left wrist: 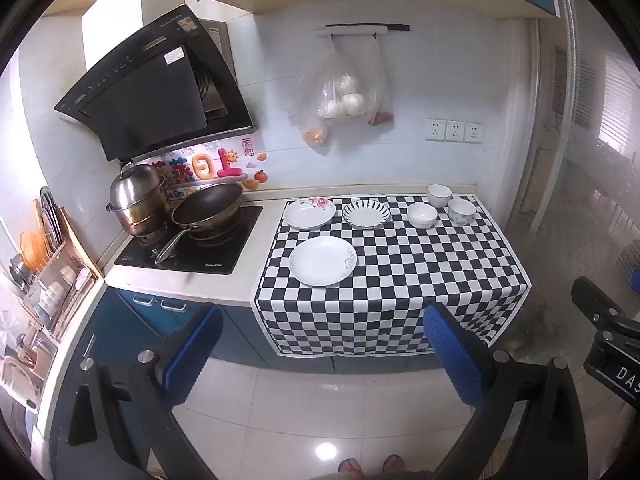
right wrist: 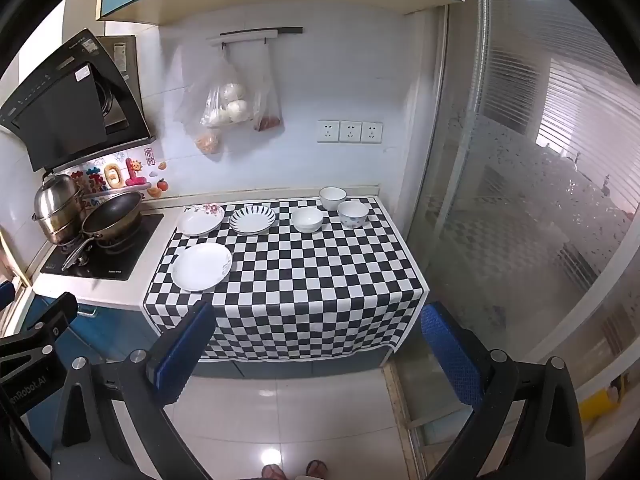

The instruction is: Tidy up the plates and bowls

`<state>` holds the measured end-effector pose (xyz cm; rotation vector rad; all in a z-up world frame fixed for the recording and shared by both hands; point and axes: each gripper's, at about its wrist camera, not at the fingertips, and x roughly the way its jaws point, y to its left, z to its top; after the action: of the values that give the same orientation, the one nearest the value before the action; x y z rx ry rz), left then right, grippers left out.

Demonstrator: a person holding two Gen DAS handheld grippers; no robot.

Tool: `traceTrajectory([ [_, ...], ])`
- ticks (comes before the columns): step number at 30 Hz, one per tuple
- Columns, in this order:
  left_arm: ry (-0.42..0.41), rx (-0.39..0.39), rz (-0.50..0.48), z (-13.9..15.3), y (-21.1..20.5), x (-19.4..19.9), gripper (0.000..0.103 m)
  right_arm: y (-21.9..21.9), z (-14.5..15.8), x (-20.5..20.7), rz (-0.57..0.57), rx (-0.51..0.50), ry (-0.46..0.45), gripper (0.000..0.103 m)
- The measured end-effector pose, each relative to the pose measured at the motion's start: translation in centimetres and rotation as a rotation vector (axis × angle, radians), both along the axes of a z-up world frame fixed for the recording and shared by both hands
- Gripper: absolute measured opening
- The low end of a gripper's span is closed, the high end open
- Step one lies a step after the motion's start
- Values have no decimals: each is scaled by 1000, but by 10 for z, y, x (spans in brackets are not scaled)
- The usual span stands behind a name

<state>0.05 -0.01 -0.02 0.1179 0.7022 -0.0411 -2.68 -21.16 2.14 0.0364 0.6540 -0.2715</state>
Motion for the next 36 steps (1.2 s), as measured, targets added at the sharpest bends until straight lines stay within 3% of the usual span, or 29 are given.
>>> traceTrajectory([
  [36,-41,7,-19,9,-12,0,103,-1,4,-7,6,8,0,103],
])
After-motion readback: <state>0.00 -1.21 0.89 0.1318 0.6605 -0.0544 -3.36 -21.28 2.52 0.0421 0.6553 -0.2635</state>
